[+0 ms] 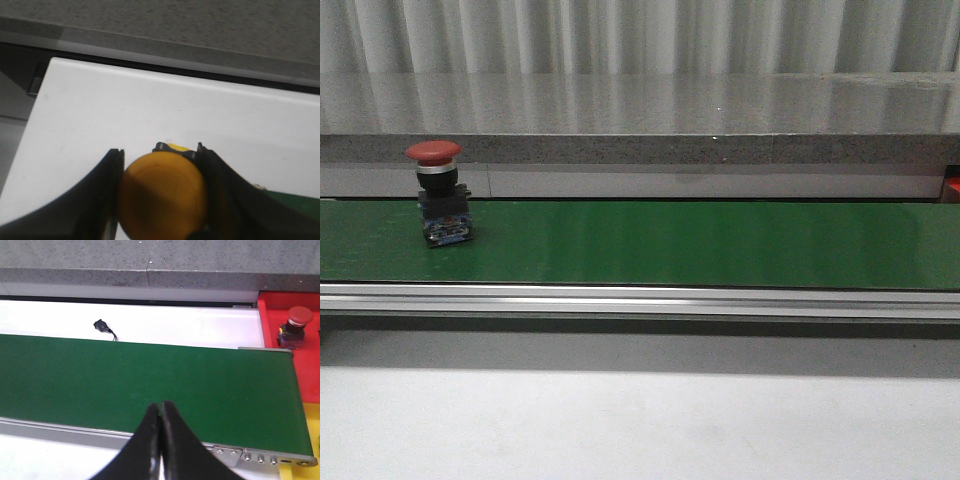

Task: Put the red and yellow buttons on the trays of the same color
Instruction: 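Set the yellow button on the conveyor and open the left gripper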

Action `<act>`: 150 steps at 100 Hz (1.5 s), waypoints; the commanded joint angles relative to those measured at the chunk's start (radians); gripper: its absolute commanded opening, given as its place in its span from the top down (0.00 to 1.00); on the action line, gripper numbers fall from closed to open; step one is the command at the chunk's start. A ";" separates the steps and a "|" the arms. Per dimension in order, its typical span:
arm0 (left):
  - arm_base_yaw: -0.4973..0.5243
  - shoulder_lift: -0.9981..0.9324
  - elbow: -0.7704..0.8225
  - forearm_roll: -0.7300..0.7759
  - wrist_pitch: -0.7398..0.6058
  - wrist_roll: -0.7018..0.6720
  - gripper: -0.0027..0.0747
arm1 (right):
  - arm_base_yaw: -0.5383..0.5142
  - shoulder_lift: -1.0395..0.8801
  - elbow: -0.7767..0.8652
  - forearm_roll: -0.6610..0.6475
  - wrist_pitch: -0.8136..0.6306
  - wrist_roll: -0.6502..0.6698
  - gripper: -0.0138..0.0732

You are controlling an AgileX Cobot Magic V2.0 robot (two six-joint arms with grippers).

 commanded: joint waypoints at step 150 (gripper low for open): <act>-0.150 -0.116 0.440 0.026 -0.226 -0.001 0.13 | 0.002 -0.001 -0.025 0.008 -0.065 -0.010 0.92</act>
